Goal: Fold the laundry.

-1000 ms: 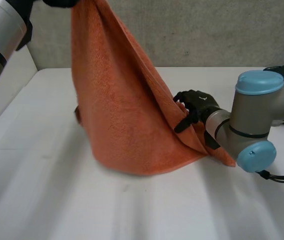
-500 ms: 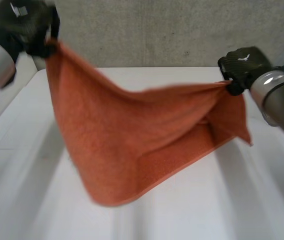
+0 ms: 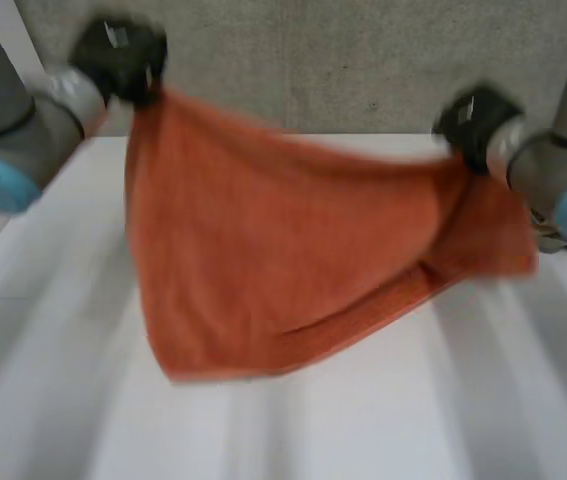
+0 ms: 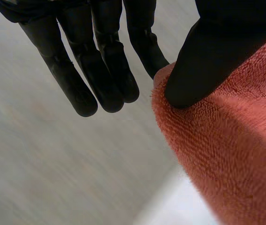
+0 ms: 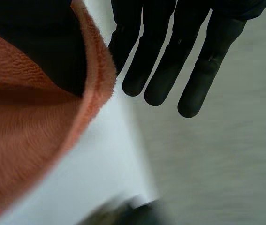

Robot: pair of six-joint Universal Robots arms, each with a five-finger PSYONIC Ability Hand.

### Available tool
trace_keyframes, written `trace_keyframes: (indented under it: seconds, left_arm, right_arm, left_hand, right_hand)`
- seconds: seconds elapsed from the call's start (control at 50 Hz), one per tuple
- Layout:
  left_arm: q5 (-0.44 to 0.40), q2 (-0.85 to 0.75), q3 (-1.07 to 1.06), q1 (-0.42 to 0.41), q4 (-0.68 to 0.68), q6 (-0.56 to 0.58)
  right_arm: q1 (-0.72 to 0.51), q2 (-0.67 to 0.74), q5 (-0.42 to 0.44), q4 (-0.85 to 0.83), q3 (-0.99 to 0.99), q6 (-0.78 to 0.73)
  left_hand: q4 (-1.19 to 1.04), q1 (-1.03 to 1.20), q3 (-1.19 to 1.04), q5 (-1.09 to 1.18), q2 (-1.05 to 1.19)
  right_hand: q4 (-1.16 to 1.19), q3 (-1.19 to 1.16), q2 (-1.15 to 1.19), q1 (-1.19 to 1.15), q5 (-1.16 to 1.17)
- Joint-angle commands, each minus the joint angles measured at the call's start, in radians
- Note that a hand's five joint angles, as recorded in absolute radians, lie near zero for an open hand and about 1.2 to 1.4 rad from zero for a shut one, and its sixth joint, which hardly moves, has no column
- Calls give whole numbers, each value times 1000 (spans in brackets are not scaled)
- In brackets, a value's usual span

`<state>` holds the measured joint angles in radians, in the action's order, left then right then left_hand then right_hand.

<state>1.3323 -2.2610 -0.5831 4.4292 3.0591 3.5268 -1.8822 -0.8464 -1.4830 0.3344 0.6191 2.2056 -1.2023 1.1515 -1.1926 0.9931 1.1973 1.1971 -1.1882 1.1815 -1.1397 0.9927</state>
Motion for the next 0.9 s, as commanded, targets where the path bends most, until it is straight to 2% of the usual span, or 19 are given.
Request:
trace_keyframes:
  seconds: [0.02, 0.06, 0.1, 0.18, 0.24, 0.36, 0.4, 0.48, 0.6, 0.68, 0.7, 0.74, 0.84, 0.86, 0.9]
  left_arm:
    - [126, -8, 221, 12, 344, -199]
    - [185, -9, 236, 10, 411, -245]
    - [191, -11, 232, 9, 397, -255]
    - [171, -8, 180, 19, 342, -243]
    - [166, 0, 125, 35, 325, -238]
    - [157, 41, -101, 68, 334, -236]
    - [147, 50, -165, 75, 339, -235]
    - [70, 75, -361, 94, 366, -209]
    - [-4, 89, -538, 121, 395, -163]
    - [-28, 95, -603, 141, 409, -140]
    - [-30, 95, -615, 148, 409, -132]
    - [-31, 100, -626, 157, 406, -126]
    - [-38, 123, -650, 174, 389, -115]
    - [-38, 130, -658, 177, 382, -114]
    - [-38, 138, -664, 179, 374, -111]
  right_arm:
    - [-17, 32, -98, -472, -207, 291]
    - [-25, -13, -120, -612, -154, 362]
    - [-22, -52, -109, -627, -83, 367]
    - [-31, -76, -56, -623, -4, 359]
    - [-34, -76, -48, -615, 33, 358]
    - [-23, -74, -28, -509, 149, 361]
    - [-20, -74, -14, -477, 192, 362]
    - [-6, -69, 27, -434, 354, 381]
    - [11, -13, 40, -471, 487, 434]
    - [26, 38, 27, -477, 502, 502]
    - [32, 50, 18, -471, 501, 534]
    - [40, 58, 6, -463, 499, 568]
    - [67, 66, -23, -431, 489, 670]
    - [77, 66, -28, -420, 482, 704]
    - [84, 67, -31, -408, 475, 730]
  left_hand:
    - [-194, 245, -204, 229, 199]
    - [-194, 245, -204, 229, 199]
    - [-194, 245, -204, 229, 199]
    - [-194, 245, -204, 229, 199]
    - [-194, 245, -204, 229, 199]
    - [-194, 245, -204, 229, 199]
    - [-194, 245, -204, 229, 199]
    - [-194, 245, -204, 229, 199]
    - [-194, 245, -204, 229, 199]
    - [-194, 245, -204, 229, 199]
    - [-194, 245, -204, 229, 199]
    - [-194, 245, -204, 229, 199]
    - [-194, 245, -204, 229, 199]
    - [-194, 245, -204, 229, 199]
    - [-194, 245, -204, 229, 199]
  right_hand:
    - [199, -208, 215, -257, 229]
    - [199, -208, 215, -257, 229]
    - [199, -208, 215, -257, 229]
    - [199, -208, 215, -257, 229]
    - [199, -208, 215, -257, 229]
    - [199, -208, 215, -257, 229]
    - [199, -208, 215, -257, 229]
    - [199, -208, 215, -257, 229]
    - [199, -208, 215, -257, 229]
    - [73, -82, 88, -130, 103]
    - [-23, 15, -8, -34, 6]
    - [-144, 135, -129, 87, -114]
    - [-274, 265, -258, 216, -244]
    - [-387, 378, -372, 330, -357]
    - [-456, 447, -440, 398, -426]
